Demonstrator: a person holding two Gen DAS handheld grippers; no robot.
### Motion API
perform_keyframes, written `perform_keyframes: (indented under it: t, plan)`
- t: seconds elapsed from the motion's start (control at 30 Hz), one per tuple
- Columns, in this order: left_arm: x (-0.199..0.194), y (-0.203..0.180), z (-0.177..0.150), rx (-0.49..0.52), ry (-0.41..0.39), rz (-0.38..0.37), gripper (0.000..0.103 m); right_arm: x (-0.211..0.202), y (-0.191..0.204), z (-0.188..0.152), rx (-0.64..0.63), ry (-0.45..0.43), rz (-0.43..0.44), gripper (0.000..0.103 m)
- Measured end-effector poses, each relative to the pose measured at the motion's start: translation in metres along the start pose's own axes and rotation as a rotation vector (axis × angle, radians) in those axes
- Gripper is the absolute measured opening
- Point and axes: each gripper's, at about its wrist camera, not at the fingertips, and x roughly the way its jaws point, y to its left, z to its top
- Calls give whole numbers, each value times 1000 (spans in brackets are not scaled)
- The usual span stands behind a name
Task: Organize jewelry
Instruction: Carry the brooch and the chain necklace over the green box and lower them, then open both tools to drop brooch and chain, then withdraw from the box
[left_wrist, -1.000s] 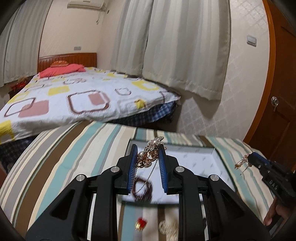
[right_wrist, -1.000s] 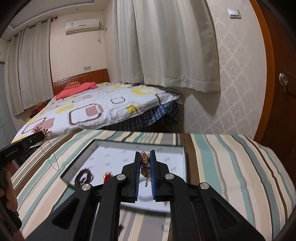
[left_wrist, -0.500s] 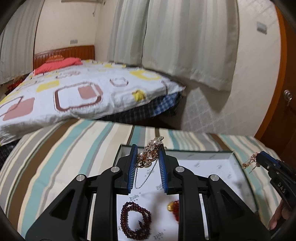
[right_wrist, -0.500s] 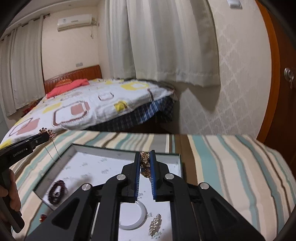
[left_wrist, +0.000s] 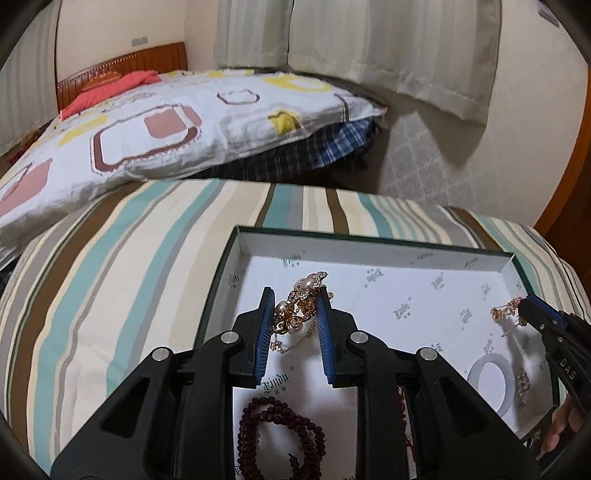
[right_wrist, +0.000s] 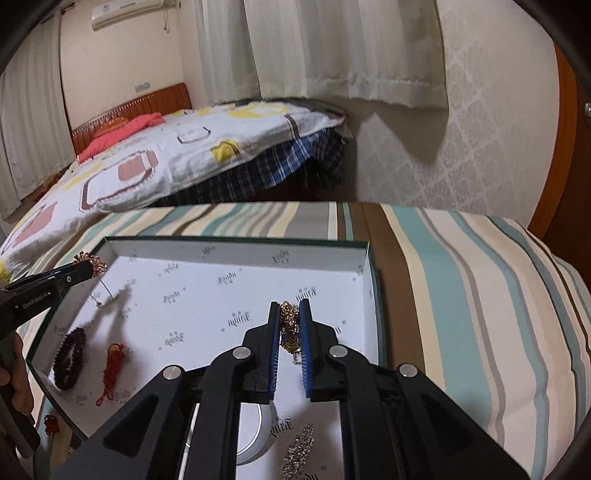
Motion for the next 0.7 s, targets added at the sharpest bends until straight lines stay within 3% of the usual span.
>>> perform_keyframes:
  t: [0.43,0.6,0.7]
  plan:
    - [11,0,-2,7,50,20,23,14,0,-6,-2,87,-19,13]
    - [13,1,-3,0,61,17,30,13,-1,-5,7,79,-11,33]
    - [13,0,-3,4,54,22,41,12,-1,-5,8,66,-8,36]
